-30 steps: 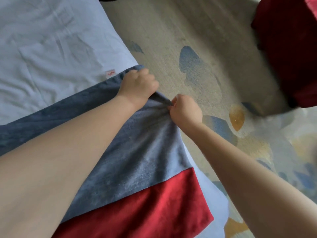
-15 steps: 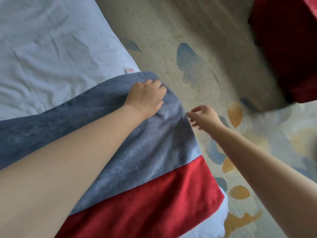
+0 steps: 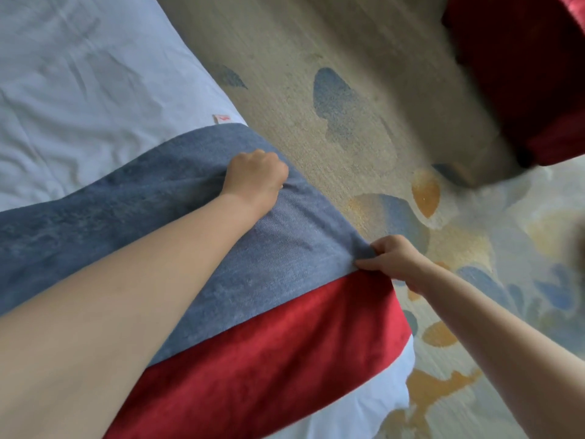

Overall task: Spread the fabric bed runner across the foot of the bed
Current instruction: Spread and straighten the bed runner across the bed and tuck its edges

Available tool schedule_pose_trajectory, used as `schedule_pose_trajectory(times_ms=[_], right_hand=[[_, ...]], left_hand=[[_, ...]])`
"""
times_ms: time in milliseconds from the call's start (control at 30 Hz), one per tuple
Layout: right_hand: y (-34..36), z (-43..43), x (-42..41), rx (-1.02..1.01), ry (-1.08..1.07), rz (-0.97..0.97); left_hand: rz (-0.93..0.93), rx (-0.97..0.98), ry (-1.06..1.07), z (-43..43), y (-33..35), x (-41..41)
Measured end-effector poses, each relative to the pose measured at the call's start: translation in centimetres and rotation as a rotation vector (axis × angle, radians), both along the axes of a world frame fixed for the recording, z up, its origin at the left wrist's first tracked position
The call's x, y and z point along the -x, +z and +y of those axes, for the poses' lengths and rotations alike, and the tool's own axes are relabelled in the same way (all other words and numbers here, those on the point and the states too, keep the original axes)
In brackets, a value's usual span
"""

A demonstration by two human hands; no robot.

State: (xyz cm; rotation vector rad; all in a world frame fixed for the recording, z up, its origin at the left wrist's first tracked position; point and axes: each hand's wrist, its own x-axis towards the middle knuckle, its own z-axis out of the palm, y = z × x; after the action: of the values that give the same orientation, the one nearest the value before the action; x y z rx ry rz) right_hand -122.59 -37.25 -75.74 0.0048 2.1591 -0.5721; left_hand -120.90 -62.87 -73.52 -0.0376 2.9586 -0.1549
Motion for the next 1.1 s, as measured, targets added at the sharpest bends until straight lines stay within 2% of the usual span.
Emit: schedule_pose_trajectory(times_ms=[200,400,500,667,767,833,967,1100], right_hand=[[0.3,1.5,2.3,-0.188,0.042,0.224],[0.9,-0.8,0.0,-0.255,0.175,0.406],[1.7,-1.5,-1.6,-0.207,0.197,0.476],[4.8,-2.3,-7.7,0.036,0.358,0.685],[6.8,-1.4,-12.5,0.202,0.546,0.762],[7.9,-0.3,-15.3,0.259,0.728,0.748],[8.1,0.9,-19.8,0.185,1.003,0.65],[7.2,0.4,-21.8,0.148,0.967,0.756]], left_hand=[[0.022,-0.049,-0.015,1.2,0.4,-1.0],[0.116,-0.16,0.043,1.7,1.4,-3.5],[0.147,-0.247,0.09,2.8,1.9,-6.0],[0.225,-0.385,0.219,5.3,2.8,-12.9],[0.222,-0.501,0.321,7.2,3.5,-18.5],[0.19,-0.515,0.33,8.5,4.0,-22.3],[0.072,-0.505,0.305,9.6,4.5,-28.8],[-0.011,-0.443,0.298,8.4,4.2,-33.7]])
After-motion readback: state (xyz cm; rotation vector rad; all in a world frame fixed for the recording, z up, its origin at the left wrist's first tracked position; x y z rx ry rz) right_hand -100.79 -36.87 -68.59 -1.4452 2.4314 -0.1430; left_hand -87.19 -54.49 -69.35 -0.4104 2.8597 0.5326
